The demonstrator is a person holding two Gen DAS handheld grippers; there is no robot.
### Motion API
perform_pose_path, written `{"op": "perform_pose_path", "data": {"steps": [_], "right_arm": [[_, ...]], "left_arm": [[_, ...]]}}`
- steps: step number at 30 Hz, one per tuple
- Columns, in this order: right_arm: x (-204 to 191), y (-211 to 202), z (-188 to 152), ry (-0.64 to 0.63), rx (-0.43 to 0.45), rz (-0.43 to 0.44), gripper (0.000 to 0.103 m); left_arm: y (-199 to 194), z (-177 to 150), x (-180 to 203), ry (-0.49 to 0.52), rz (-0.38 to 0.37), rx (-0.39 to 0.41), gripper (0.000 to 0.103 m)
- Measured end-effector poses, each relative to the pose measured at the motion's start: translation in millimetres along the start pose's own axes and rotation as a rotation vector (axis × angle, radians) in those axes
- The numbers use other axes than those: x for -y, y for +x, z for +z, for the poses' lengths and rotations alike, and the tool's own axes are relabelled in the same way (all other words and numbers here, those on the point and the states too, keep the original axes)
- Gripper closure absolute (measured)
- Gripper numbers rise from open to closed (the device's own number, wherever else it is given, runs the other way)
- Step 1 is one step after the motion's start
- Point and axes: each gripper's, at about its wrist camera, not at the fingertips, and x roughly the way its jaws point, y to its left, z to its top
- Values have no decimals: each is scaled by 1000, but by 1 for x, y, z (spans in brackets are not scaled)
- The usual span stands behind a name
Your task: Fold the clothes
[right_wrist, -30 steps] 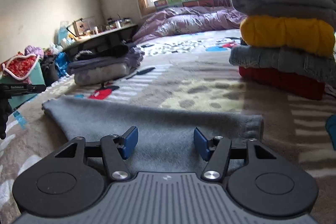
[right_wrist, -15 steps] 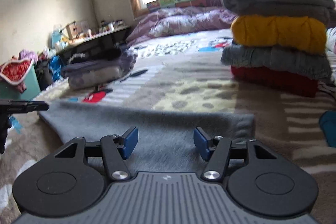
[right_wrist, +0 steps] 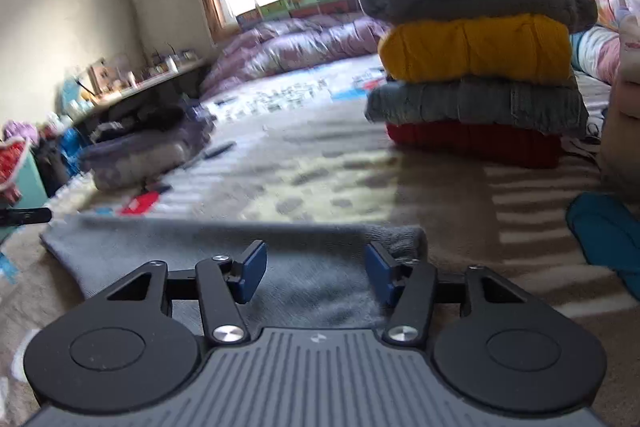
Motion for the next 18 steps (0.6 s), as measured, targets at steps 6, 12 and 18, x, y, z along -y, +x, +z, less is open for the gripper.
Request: {"op": "perform_pose_path", "data": {"steps": [6, 12, 18], "right_arm": [[6, 2, 1, 35, 3, -18, 45], [6, 6, -2, 30, -7, -37, 48], [22, 6, -3, 121, -9, -35, 62]], "left_arm": [[16, 6, -16, -51, 29, -41, 64], [29, -4, 3, 119, 75, -50, 102], [28, -4, 2, 170, 111, -15, 102]]}}
